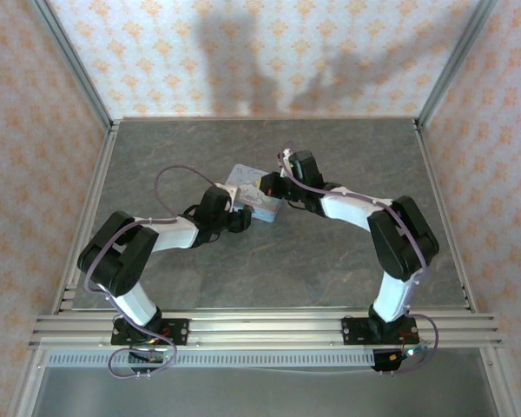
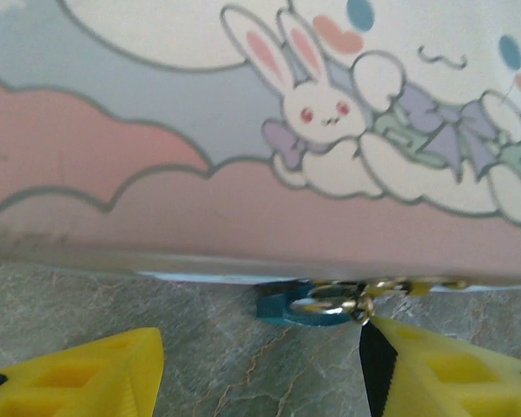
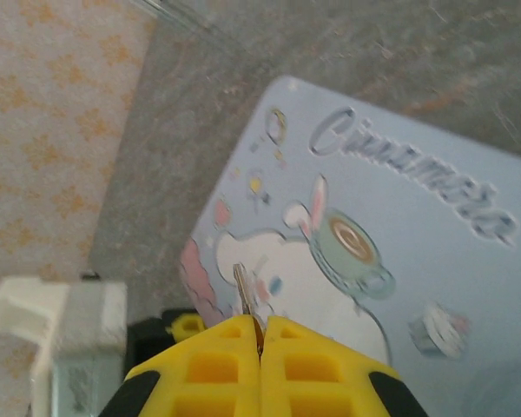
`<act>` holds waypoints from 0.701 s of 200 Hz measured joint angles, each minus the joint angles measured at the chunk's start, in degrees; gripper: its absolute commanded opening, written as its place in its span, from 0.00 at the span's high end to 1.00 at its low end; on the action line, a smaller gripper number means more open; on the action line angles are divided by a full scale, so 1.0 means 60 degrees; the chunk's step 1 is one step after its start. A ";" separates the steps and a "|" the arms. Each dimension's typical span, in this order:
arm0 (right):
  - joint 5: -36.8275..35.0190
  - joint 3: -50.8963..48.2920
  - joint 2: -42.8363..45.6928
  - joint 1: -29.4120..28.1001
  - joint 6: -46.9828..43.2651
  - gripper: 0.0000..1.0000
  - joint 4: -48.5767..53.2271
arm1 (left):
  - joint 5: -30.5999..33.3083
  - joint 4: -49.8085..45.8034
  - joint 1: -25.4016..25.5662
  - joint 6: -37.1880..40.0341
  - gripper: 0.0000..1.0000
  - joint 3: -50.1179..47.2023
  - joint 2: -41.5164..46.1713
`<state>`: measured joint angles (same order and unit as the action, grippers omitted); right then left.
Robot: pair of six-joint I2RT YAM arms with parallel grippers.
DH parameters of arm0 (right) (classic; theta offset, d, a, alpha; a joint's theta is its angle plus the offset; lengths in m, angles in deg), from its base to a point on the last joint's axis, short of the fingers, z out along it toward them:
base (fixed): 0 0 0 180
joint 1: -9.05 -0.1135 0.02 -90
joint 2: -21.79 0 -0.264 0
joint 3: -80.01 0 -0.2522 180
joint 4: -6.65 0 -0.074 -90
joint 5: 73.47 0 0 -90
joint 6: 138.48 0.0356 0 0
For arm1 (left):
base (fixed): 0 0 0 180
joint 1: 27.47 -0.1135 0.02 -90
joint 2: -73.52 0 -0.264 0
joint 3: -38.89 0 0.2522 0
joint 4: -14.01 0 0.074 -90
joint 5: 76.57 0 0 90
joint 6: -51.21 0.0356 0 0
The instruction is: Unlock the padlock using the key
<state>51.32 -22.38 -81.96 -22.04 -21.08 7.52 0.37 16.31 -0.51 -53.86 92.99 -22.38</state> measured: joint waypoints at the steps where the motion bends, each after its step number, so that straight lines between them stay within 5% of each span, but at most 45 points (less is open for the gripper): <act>1: 0.0007 0.0029 -0.0018 -0.0004 0.0000 1.00 0.0004 | 0.0000 0.0007 0.0000 0.0004 0.37 -0.0007 0.0000; 60: 0.0066 0.1239 -0.1355 -0.0135 -0.0007 1.00 0.0240 | 0.0000 0.0058 -0.0066 0.0033 0.36 -0.0291 0.0186; 140: 0.0022 0.0532 -0.1133 -0.0259 0.0011 1.00 -0.0171 | -0.0007 0.0299 -0.0084 0.0033 0.35 -0.1042 0.1308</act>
<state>51.45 -19.19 -88.75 -23.60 -21.01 6.49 0.33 18.10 -1.02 -53.67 86.74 -14.53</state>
